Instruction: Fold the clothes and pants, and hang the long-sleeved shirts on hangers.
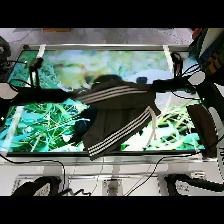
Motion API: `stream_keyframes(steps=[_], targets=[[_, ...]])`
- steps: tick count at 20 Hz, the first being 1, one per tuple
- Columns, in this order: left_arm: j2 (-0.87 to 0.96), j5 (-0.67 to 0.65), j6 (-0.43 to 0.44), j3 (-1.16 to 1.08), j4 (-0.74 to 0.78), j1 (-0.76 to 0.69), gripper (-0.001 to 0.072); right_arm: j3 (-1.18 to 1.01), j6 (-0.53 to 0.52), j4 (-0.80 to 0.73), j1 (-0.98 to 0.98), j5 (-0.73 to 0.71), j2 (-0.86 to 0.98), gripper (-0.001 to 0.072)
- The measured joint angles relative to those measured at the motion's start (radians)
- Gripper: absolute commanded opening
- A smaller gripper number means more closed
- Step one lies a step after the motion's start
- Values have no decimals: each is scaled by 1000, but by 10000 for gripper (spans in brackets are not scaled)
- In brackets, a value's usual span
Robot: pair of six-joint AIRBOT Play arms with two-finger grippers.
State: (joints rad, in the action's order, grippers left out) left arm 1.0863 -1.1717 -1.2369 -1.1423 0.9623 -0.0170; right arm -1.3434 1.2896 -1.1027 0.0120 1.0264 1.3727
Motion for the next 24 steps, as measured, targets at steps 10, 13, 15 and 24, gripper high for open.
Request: stream_keyframes(steps=[10, 13, 15, 24], targets=[[-24, -169, -255, 132, -23, -458, 5, -112, -1, -380, 0, 275, 1, 25], [-24, -102, -317, 177, -27, -619, 6, -124, -1, -439, 0, 338, 1, 25], [-15, -37, -365, 218, -28, -707, 6, -127, -1, -492, 0, 381, 2, 25], [117, 126, -460, 299, -116, -906, 11, -129, -108, -653, 0, 598, 4, 25]])
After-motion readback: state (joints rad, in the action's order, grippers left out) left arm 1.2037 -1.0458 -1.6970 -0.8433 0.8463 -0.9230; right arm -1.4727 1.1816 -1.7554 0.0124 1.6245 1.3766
